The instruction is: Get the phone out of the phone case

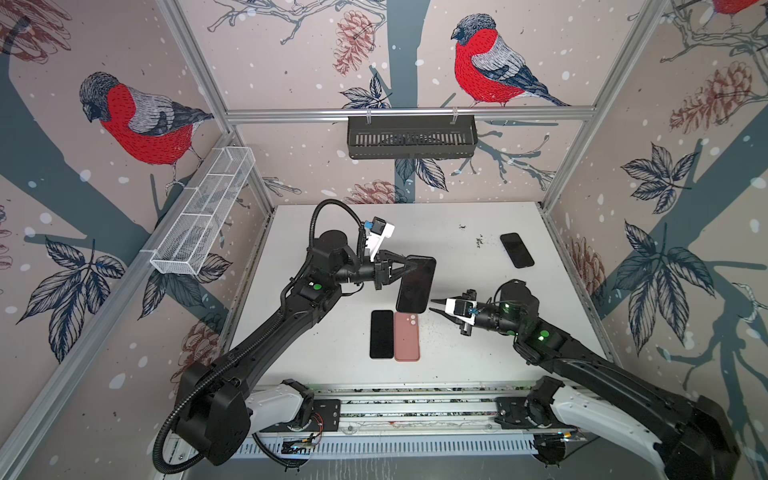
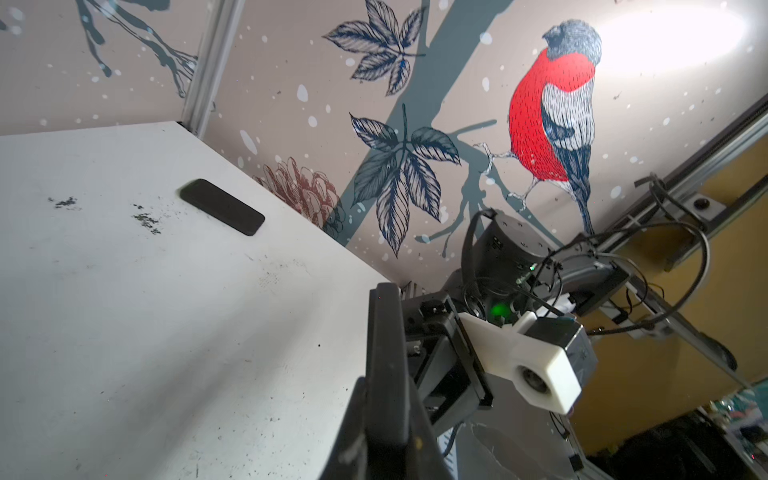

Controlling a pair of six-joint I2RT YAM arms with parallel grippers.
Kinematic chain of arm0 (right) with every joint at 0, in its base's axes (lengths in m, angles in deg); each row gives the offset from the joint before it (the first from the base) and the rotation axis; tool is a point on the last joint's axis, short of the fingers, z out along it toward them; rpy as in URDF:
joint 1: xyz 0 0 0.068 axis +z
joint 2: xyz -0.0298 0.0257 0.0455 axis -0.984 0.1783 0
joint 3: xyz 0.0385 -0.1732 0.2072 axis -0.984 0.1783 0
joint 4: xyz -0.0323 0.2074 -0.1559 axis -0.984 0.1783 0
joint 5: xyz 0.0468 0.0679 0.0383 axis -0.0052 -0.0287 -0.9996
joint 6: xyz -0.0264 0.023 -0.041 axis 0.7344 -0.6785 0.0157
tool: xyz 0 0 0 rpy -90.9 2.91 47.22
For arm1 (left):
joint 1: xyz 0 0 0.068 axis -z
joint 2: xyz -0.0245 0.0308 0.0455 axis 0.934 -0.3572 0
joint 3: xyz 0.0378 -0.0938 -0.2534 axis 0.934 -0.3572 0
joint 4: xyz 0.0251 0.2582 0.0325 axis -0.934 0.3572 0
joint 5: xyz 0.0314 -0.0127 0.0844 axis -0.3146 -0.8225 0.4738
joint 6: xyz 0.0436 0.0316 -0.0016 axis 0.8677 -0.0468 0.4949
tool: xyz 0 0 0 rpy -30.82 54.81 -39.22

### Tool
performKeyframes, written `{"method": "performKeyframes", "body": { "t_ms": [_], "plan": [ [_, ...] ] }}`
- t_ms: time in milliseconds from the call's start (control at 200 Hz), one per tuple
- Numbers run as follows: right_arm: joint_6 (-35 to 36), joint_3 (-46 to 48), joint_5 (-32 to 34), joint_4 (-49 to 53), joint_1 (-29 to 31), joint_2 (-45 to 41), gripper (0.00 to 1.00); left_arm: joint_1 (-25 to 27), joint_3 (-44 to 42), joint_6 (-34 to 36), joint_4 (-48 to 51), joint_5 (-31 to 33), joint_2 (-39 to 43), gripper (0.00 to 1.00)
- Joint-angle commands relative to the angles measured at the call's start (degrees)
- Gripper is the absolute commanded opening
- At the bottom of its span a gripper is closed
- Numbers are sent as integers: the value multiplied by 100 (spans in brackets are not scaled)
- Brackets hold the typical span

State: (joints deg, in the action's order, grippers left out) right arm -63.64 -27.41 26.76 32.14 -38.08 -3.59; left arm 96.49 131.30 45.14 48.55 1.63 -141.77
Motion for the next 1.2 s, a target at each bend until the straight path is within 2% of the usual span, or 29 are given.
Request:
{"method": "performKeyframes", "body": {
  "t_ms": [0,50,105,285,420,951,1196],
  "plan": [
    [-1041,140,156,-757,-27,-312,56,-32,-106,-760,-1485,50,183,0],
    [-1224,215,55,-758,-42,-459,63,-26,-84,-775,-1490,-10,211,0],
    [-1268,193,-148,-574,-70,-544,66,-30,-31,-785,-1525,-195,204,0],
    [-1346,-253,-1041,99,-183,-244,64,-30,-169,-985,-2074,-516,346,0],
    [-1357,-429,-1307,220,-183,47,64,-25,-212,-959,-2098,-637,381,0],
    [-1480,-688,-1783,-14,-132,524,53,-22,-355,-968,-2359,-699,462,0],
    [-1427,-736,-1874,-46,-61,649,38,-2,-412,-1026,-2487,-693,474,0]
  ]
}}
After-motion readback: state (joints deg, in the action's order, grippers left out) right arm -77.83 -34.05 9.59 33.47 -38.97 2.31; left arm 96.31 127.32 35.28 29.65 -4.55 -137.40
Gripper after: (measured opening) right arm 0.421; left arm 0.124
